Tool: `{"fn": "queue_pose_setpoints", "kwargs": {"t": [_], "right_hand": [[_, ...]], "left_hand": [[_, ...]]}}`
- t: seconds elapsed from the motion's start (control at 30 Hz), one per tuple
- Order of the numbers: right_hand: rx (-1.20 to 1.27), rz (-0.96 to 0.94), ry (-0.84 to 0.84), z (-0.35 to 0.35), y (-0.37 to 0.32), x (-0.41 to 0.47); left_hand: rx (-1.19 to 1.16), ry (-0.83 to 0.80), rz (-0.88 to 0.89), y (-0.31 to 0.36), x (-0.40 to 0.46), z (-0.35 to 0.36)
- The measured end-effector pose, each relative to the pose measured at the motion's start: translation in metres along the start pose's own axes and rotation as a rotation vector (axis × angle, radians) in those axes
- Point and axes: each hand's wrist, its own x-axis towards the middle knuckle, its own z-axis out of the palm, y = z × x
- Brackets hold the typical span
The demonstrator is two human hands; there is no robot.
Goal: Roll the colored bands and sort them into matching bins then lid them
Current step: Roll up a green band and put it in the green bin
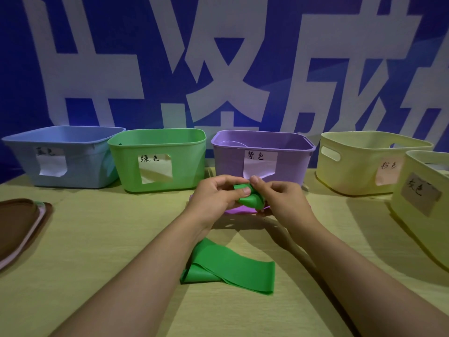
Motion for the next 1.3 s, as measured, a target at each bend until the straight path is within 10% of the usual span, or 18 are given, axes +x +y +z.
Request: {"fn": "queue_pose_setpoints", "kwargs": {"t": [1.3], "right_hand": [[0.122,0.054,-0.051,-0.0007,-0.0042,-0.0046]], "left_hand": [[-0.127,-0.004,-0.060,0.0049,-0.0022,-0.0002]]}}
